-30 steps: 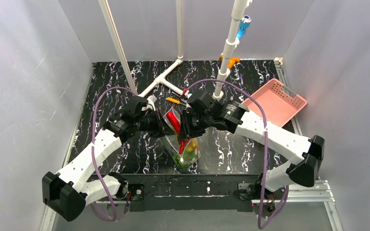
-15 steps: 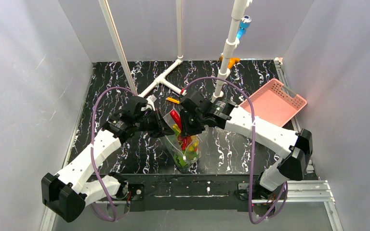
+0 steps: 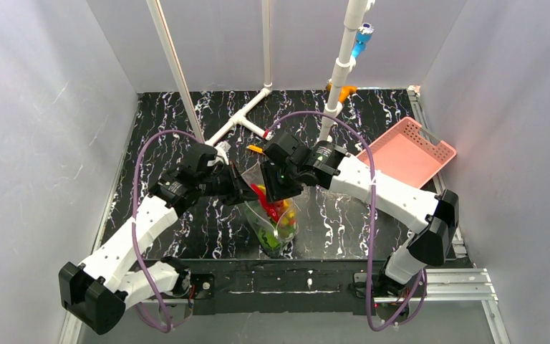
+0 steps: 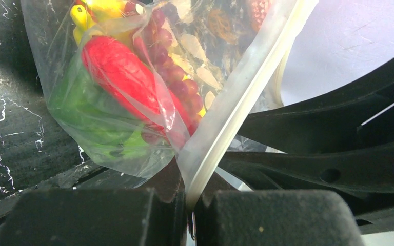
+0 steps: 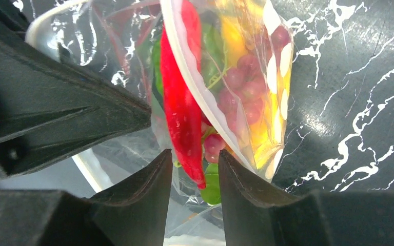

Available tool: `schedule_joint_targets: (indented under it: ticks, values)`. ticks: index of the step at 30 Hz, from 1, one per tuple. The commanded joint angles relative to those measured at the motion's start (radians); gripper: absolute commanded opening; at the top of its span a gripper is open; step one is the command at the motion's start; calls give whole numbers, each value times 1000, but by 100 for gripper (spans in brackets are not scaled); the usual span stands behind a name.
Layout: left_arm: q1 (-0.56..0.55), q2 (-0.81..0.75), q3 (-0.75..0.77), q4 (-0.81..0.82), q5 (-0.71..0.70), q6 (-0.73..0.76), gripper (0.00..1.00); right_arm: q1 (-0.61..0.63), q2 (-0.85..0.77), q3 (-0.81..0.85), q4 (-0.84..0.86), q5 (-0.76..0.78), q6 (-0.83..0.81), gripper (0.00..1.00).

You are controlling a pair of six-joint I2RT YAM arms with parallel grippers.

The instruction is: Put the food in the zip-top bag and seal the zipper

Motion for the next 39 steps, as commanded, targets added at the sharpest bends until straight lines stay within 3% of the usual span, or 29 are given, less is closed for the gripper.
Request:
schedule_joint_targets:
  ticks: [1,9,16,22,26,33,37,39]
  values:
    - [-3,-58,9,-14,-29,-23,0,16,-42,87,-23,-39,-39,48]
    - [-5,-219,-26,-60,-233,-108,0,111,-207,40,88,-209,-134,69]
    - [-5,-327,-81,-81,-338,-162,0,240,-288,-88,141,-97,-199,81]
    - [-4,-329,-89,-86,-342,-163,0,276,-315,-295,317,-18,-159,78]
    - [-5,-321,-84,-85,-343,-157,0,272,-302,-380,466,51,-111,62]
    - [-5,-319,-77,-87,-341,-163,0,267,-335,-557,755,73,-73,59]
    - [-5,-320,-71,-90,-339,-166,0,267,-262,-504,713,156,-83,56]
    - [-4,-323,-65,-100,-341,-163,0,267,-245,-506,733,211,-94,49]
